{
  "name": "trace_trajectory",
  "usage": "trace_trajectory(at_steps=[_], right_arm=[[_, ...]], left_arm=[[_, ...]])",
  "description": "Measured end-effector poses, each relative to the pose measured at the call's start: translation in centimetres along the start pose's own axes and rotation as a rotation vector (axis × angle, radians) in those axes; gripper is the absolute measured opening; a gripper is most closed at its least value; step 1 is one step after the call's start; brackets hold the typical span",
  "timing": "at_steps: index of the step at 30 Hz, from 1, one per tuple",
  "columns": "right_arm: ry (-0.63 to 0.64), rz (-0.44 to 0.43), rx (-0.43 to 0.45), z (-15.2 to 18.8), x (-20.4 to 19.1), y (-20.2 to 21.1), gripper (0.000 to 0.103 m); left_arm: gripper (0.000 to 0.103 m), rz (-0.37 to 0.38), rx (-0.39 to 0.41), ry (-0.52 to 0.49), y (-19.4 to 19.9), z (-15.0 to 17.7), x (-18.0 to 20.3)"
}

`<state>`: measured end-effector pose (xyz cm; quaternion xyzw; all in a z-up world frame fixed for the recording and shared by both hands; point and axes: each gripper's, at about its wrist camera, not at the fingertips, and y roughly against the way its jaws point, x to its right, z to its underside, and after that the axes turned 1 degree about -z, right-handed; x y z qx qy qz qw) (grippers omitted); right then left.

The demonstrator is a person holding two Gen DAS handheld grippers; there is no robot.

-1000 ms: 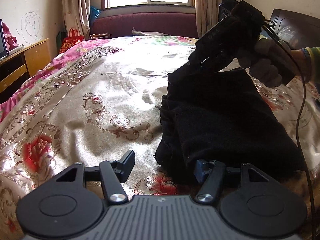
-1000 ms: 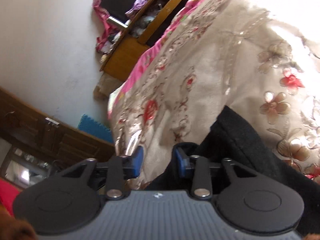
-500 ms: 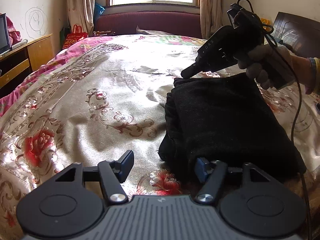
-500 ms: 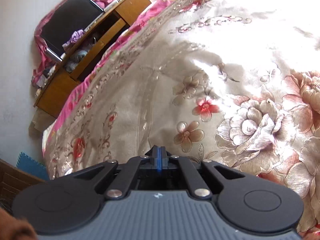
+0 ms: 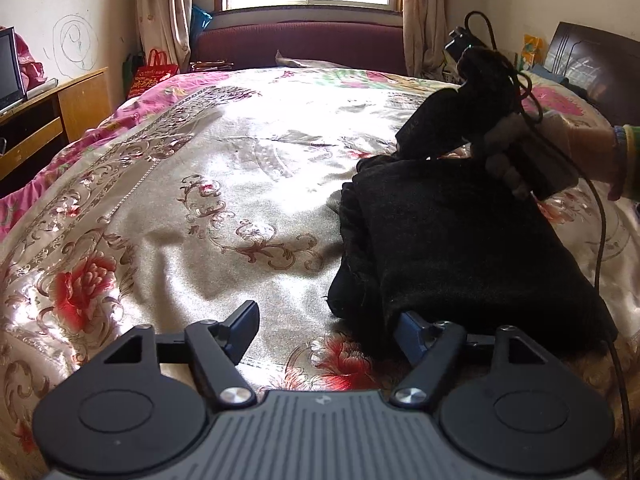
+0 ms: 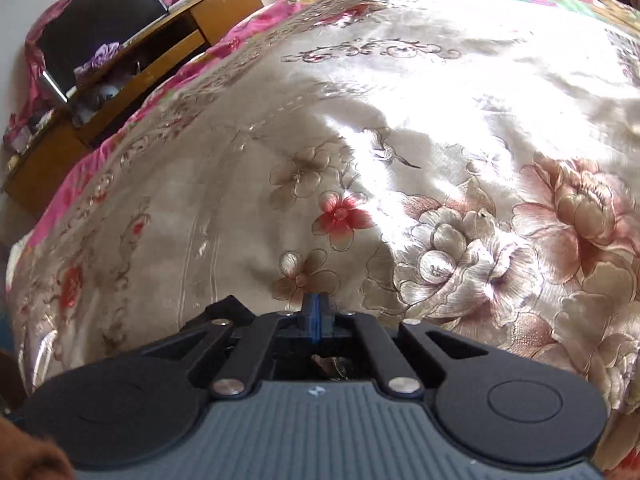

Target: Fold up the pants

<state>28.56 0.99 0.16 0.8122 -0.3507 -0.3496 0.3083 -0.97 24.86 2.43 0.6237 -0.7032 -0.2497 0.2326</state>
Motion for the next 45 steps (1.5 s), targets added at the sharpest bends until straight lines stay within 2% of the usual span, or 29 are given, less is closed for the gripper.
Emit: trace_trajectory(at_steps=[1, 3, 6, 7, 9, 10, 11, 13, 14, 16, 19, 22, 24, 25, 26, 27, 29, 32, 34, 37, 40, 42, 44, 45], right_arm=[[0.037, 0.014, 0.044, 0.1, -0.7, 1.3, 0.011], [0.089, 0.014, 0.156, 0.8, -2.0, 4.4, 0.011], [0.146, -0.069, 0.225, 2.7, -3.9, 8.3, 0.011], [0.157, -0.129, 0.208, 3.8, -5.0, 9.1, 0.011], [0.197, -0.239, 0.122, 6.2, -7.0, 9.2, 0.011], [0.241, -0.236, 0.076, 7.4, -8.2, 8.5, 0.011], [0.283, -0.198, 0.045, 8.4, -9.3, 7.5, 0.012], [0.296, -0.121, 0.031, 9.5, -10.3, 4.9, 0.012], [0.286, -0.089, 0.036, 9.6, -10.2, 3.8, 0.005], [0.211, -0.08, 0.059, 9.7, -9.4, 2.7, 0.0], [0.179, -0.087, 0.07, 9.6, -9.6, 3.6, 0.0], [0.138, -0.102, 0.095, 9.5, -8.9, 5.6, 0.009], [0.158, -0.09, 0.068, 9.7, -8.3, 5.2, 0.008], [0.13, -0.082, 0.068, 9.9, -7.9, 5.0, 0.004], [0.08, -0.094, 0.07, 10.0, -7.6, 5.2, 0.004], [0.029, -0.116, 0.085, 10.1, -7.3, 5.8, 0.004], [-0.017, -0.13, 0.142, 10.4, -7.0, 7.7, 0.016], [-0.058, -0.144, 0.21, 11.4, -6.1, 11.2, 0.016], [-0.105, -0.115, 0.226, 12.2, -4.8, 13.2, 0.02], [-0.172, -0.041, 0.216, 14.4, -2.5, 14.8, 0.037], [-0.267, -0.025, 0.193, 16.9, -0.4, 15.1, 0.036], [-0.315, -0.053, 0.2, 17.7, 0.5, 14.9, 0.036], [-0.315, -0.044, 0.195, 17.5, 0.7, 14.7, 0.035], [-0.334, -0.053, 0.221, 17.6, 0.9, 15.0, 0.036]], left_arm=[[0.088, 0.007, -0.006, -0.011, 0.0, 0.1, 0.0], [0.089, 0.015, -0.004, -0.004, -0.2, 0.3, -0.2], [0.091, 0.03, 0.007, 0.002, -0.1, -0.1, -0.6], [0.091, 0.039, 0.013, -0.004, 0.0, -0.3, -0.7], [0.092, 0.043, 0.012, -0.022, -0.1, -0.5, -0.7], [0.093, 0.037, 0.012, -0.036, -0.3, -0.7, -0.7], [0.094, 0.03, 0.017, -0.047, -0.5, -0.8, -0.6], [0.095, 0.0, 0.034, -0.061, -1.1, -1.2, -0.5], [0.095, -0.017, 0.039, -0.056, -1.3, -1.2, -0.6], [0.095, -0.037, 0.03, -0.023, -1.6, -1.2, -1.2], [0.095, -0.024, 0.0, 0.007, -1.0, -0.3, -2.0], [0.095, -0.011, -0.019, -0.008, 0.4, 0.6, -2.2], [0.095, 0.001, -0.038, 0.063, 0.9, 1.2, -3.6], [0.095, -0.012, -0.046, 0.114, 1.1, 1.2, -4.3], [0.093, -0.032, -0.043, 0.147, 1.6, 1.1, -4.7], [0.092, -0.041, -0.007, 0.17, 2.7, 0.9, -5.0], [0.092, -0.027, 0.051, 0.17, 4.4, 0.1, -4.7], [0.093, 0.022, 0.104, 0.096, 5.4, -1.9, -2.7], [0.094, 0.075, 0.123, 0.058, 4.5, -3.1, -1.1], [0.095, 0.121, 0.09, 0.01, 1.1, -3.8, 0.7], [0.095, 0.117, 0.015, -0.012, -2.9, -3.5, 1.3], [0.098, 0.157, -0.042, 0.018, -5.1, -3.0, 1.0], [0.099, 0.184, -0.064, 0.035, -5.7, -2.9, 0.8], [0.099, 0.188, -0.061, 0.032, -5.5, -3.0, 0.7]])
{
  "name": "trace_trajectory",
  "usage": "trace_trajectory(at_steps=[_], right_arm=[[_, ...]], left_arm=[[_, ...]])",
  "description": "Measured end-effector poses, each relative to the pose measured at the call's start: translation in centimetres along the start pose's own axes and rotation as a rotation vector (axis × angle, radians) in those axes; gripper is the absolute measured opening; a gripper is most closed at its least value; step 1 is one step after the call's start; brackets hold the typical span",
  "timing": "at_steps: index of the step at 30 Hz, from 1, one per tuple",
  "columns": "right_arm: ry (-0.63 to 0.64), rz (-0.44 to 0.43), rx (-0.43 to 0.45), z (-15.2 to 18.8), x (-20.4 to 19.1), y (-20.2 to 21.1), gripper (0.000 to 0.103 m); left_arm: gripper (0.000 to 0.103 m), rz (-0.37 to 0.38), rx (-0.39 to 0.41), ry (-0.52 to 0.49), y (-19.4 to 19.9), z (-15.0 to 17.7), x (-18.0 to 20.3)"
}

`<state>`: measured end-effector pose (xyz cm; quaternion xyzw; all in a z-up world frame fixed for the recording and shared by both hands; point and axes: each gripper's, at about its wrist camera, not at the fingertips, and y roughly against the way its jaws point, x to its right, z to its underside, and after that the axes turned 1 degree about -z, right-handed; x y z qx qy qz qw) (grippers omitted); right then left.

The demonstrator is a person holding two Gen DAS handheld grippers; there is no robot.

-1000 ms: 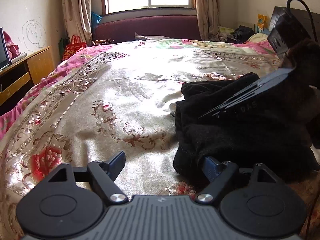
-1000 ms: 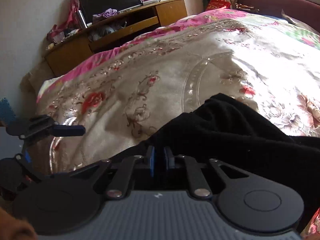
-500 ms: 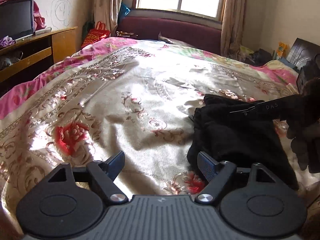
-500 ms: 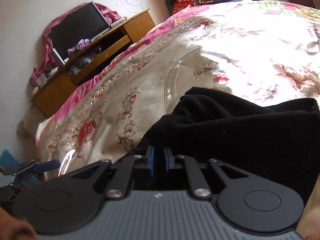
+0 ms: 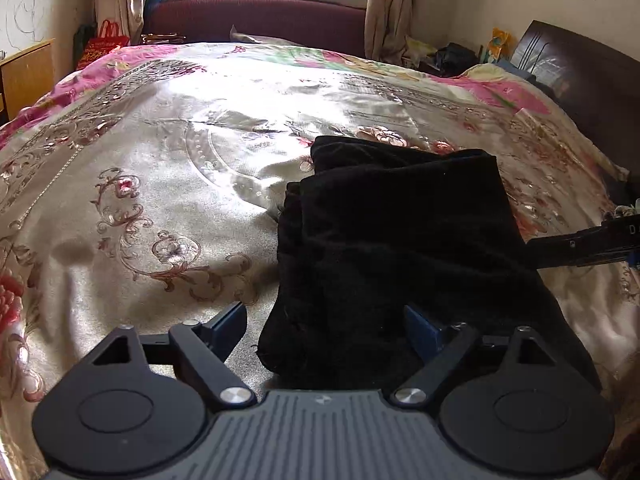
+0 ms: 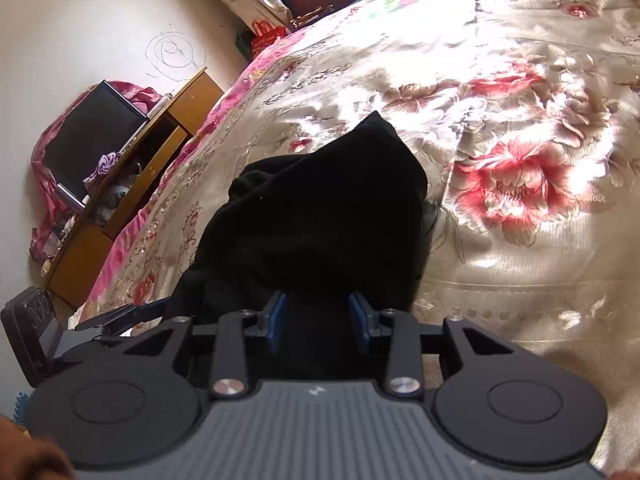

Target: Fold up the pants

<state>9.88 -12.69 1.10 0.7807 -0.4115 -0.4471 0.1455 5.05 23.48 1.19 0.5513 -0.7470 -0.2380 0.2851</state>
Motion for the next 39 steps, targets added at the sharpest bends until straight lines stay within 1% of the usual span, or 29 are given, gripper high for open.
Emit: trace_trajectory(at_steps=[1, 2, 3, 4, 5, 6, 8, 9, 10, 12, 13, 14, 15, 16, 17, 19, 21, 23, 25, 27, 28, 29, 31, 33, 36, 39], right_arm=[[-0.023, -0.013, 0.017, 0.0, 0.3, 0.4, 0.037], [-0.038, -0.015, 0.025, 0.0, 0.6, 0.5, 0.044], [-0.042, -0.015, 0.02, -0.1, 0.8, 0.2, 0.048], [-0.031, -0.022, 0.005, -0.1, 1.1, -0.4, 0.053], [-0.018, -0.016, -0.002, 0.0, 1.2, -1.1, 0.058], [-0.004, -0.002, -0.009, 0.2, 1.3, -1.8, 0.06], [-0.004, -0.004, -0.013, 0.4, 1.8, -2.8, 0.072], [-0.011, -0.016, -0.017, 0.4, 2.1, -3.0, 0.075], [-0.023, -0.028, -0.015, 0.5, 2.5, -3.0, 0.076], [-0.076, -0.049, -0.015, 0.4, 3.3, -2.9, 0.073], [-0.11, -0.048, -0.02, 0.1, 3.9, -2.9, 0.063], [-0.129, -0.04, -0.022, -0.4, 4.4, -2.9, 0.046], [-0.153, -0.038, -0.017, -0.9, 5.0, -2.9, 0.037], [-0.197, -0.055, -0.008, -1.6, 6.0, -3.0, 0.028], [-0.232, -0.069, -0.001, -2.1, 6.7, -3.2, 0.027], [-0.222, -0.054, 0.027, -3.6, 7.1, -3.4, 0.025], [-0.17, -0.011, 0.055, -5.4, 6.8, -3.2, 0.025], [-0.143, 0.035, 0.069, -7.2, 7.1, -2.9, 0.027], [-0.121, 0.114, 0.071, -8.6, 7.6, -2.7, 0.028], [-0.089, 0.195, 0.068, -8.9, 7.9, -2.6, 0.029], [-0.094, 0.226, 0.066, -8.8, 8.2, -2.2, 0.029], [-0.101, 0.24, 0.074, -8.6, 8.3, -1.7, 0.029], [-0.095, 0.247, 0.131, -7.4, 7.9, 0.2, 0.029], [-0.087, 0.244, 0.165, -6.0, 7.2, 1.7, 0.029], [-0.083, 0.211, 0.141, -3.2, 5.8, 2.6, 0.029], [-0.045, 0.176, 0.077, 0.0, 3.7, 2.3, 0.033]], left_arm=[[0.099, 0.006, 0.008, -0.008, 0.3, 0.0, 0.0], [0.099, 0.014, 0.012, -0.019, 0.5, 0.0, -0.1], [0.099, 0.02, 0.004, -0.024, 0.3, 0.1, -0.1], [0.101, 0.03, -0.016, -0.021, -0.3, 0.1, -0.3], [0.103, 0.039, -0.032, -0.009, -1.0, 0.2, -0.4], [0.103, 0.052, -0.048, 0.016, -1.9, 0.2, -0.6], [0.103, 0.079, -0.064, 0.067, -3.0, 0.3, -0.6], [0.103, 0.084, -0.058, 0.068, -3.4, 0.3, 0.0], [0.103, 0.074, -0.052, 0.047, -3.6, 0.2, 0.8], [0.103, 0.069, -0.041, 0.013, -3.9, 0.0, 1.9], [0.102, 0.073, -0.04, 0.021, -4.0, -0.2, 2.0], [0.101, 0.082, -0.039, 0.037, -4.2, -0.6, 2.1], [0.101, 0.087, -0.036, 0.048, -4.4, -1.1, 2.1], [0.1, 0.091, -0.032, 0.052, -4.7, -1.5, 2.3], [0.1, 0.095, -0.03, 0.057, -5.1, -1.9, 2.4], [0.099, 0.108, -0.017, 0.072, -6.2, -3.0, 2.9], [0.099, 0.12, -0.003, 0.084, -7.6, -4.4, 3.6], [0.099, 0.137, 0.027, 0.052, -9.5, -6.2, 5.0], [0.099, 0.141, 0.04, 0.016, -11.2, -7.8, 6.6], [0.1, 0.108, 0.025, -0.025, -12.2, -8.7, 8.0], [0.1, 0.085, 0.019, -0.041, -12.2, -8.9, 8.4], [0.1, 0.056, 0.019, -0.059, -11.9, -8.8, 8.8], [0.101, 0.003, 0.027, -0.067, -10.3, -8.1, 8.7], [0.101, -0.042, 0.026, -0.047, -8.4, -7.2, 8.2], [0.101, -0.128, 0.037, -0.033, -5.4, -5.7, 8.4], [0.101, -0.175, 0.048, -0.042, -2.9, -3.9, 9.8]])
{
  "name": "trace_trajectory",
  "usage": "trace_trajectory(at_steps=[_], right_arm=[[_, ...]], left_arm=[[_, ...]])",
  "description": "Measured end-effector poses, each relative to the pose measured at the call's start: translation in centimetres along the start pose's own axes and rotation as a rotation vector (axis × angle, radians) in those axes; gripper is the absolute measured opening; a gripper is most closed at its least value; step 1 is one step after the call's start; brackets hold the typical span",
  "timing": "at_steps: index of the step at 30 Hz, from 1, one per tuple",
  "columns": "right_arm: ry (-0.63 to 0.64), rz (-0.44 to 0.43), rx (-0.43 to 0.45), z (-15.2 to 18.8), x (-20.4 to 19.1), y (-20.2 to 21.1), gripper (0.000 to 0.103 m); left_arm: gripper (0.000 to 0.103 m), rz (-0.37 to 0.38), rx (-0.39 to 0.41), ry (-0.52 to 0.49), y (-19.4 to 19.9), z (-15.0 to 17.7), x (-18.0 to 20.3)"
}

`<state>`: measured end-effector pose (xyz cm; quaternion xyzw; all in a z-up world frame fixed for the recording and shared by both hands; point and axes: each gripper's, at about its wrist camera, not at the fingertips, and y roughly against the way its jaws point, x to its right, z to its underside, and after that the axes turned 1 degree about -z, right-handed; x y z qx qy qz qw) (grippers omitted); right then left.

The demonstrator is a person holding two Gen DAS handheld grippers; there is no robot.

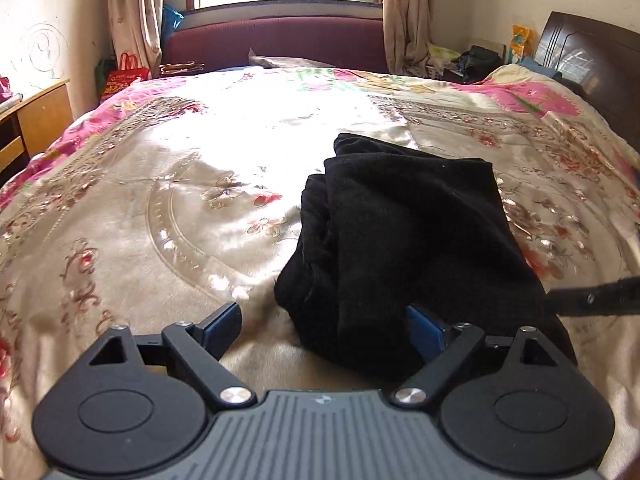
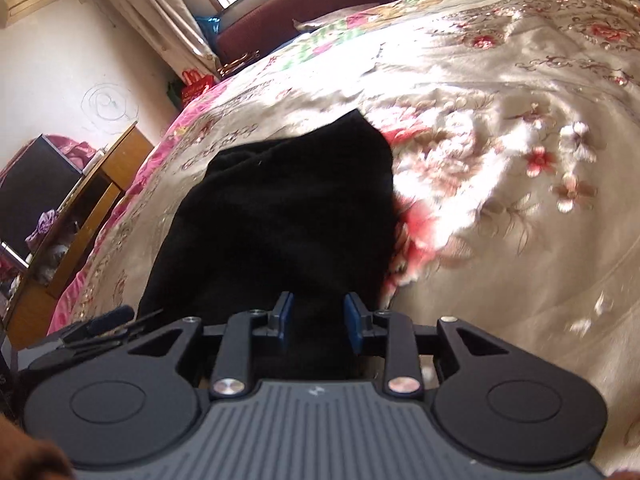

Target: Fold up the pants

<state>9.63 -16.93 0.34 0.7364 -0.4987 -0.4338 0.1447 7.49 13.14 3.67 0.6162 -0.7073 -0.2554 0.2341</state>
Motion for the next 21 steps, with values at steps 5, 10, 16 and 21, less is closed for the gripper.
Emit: trace_trajectory(at_steps=[5, 10, 16, 21], right_arm=[[0.047, 0.005, 0.028, 3.7, -2.7, 2.1, 0.039], [0.141, 0.026, 0.035, 6.3, -4.7, 4.1, 0.039], [0.136, 0.073, 0.034, 8.3, -4.7, 5.5, 0.04], [0.126, 0.093, 0.051, 8.8, -4.3, 6.1, 0.04]], left_arm=[[0.102, -0.006, 0.009, 0.004, 3.1, 2.9, 1.9], [0.102, -0.004, 0.016, 0.031, 4.8, 5.0, 3.1], [0.103, -0.023, 0.028, 0.037, 6.0, 6.0, 3.7], [0.103, -0.03, 0.027, 0.027, 6.0, 6.3, 4.1]])
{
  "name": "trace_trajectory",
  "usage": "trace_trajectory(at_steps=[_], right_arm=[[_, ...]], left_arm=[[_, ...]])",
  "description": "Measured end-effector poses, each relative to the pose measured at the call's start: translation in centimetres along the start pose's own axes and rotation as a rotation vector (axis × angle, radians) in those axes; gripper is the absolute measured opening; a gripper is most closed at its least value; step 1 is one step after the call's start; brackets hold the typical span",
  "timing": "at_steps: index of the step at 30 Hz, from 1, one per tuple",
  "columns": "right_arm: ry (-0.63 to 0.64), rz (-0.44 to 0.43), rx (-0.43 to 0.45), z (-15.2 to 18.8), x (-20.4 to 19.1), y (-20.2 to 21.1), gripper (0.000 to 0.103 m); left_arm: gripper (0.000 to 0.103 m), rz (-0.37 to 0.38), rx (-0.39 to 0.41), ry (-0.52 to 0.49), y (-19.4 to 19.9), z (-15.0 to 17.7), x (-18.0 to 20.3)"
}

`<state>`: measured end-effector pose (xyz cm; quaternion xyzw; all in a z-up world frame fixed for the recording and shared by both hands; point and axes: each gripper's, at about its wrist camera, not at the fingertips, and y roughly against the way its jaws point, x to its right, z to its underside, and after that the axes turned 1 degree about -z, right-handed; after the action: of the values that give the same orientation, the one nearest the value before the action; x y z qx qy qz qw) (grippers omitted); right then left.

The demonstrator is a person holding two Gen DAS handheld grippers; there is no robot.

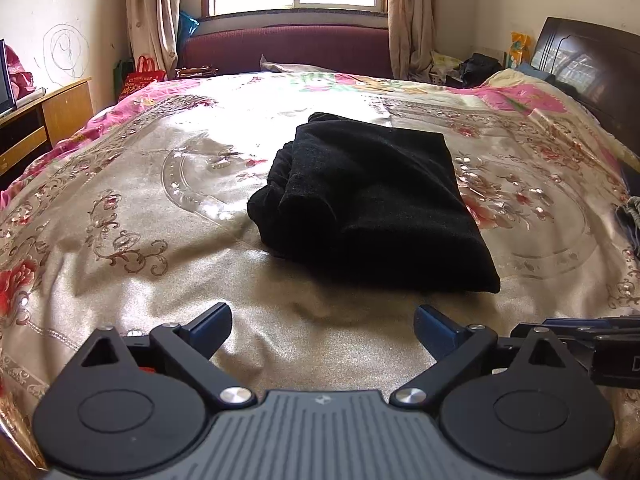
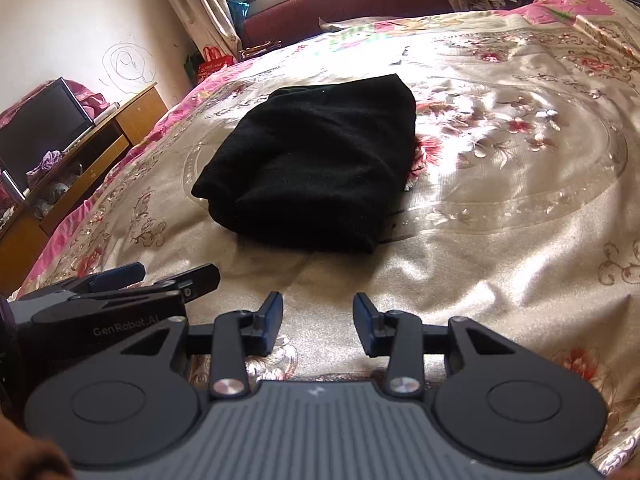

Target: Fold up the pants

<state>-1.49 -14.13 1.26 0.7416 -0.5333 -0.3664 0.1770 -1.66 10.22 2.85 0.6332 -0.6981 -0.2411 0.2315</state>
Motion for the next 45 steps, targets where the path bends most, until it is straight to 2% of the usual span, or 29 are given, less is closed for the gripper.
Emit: trace_trajectory(at_steps=[5, 25, 33, 38, 45], right_arm=[[-0.012, 0.014, 0.015, 0.3, 0.4, -0.2, 0.044], [-0.02, -0.016, 0.006, 1.0, 0.8, -0.9, 0.046], [-0.015, -0.022, 0.006, 1.1, 0.6, -0.8, 0.049], [0.012, 0.021, 0.001, 1.1, 0.5, -1.1, 0.049], [0.013, 0.026, -0.009, 1.2, 0.7, -1.3, 0.05]], left_arm=[[0.103, -0.013, 0.004, -0.034, -0.1, 0.4, 0.5], [0.103, 0.0, -0.036, -0.1, -0.8, 0.9, 1.6], [0.103, -0.025, -0.046, -0.102, -0.9, 1.0, 1.7], [0.103, -0.031, -0.04, -0.096, -0.9, 0.9, 1.5], [0.103, -0.027, -0.032, -0.116, -0.8, 1.0, 1.8]])
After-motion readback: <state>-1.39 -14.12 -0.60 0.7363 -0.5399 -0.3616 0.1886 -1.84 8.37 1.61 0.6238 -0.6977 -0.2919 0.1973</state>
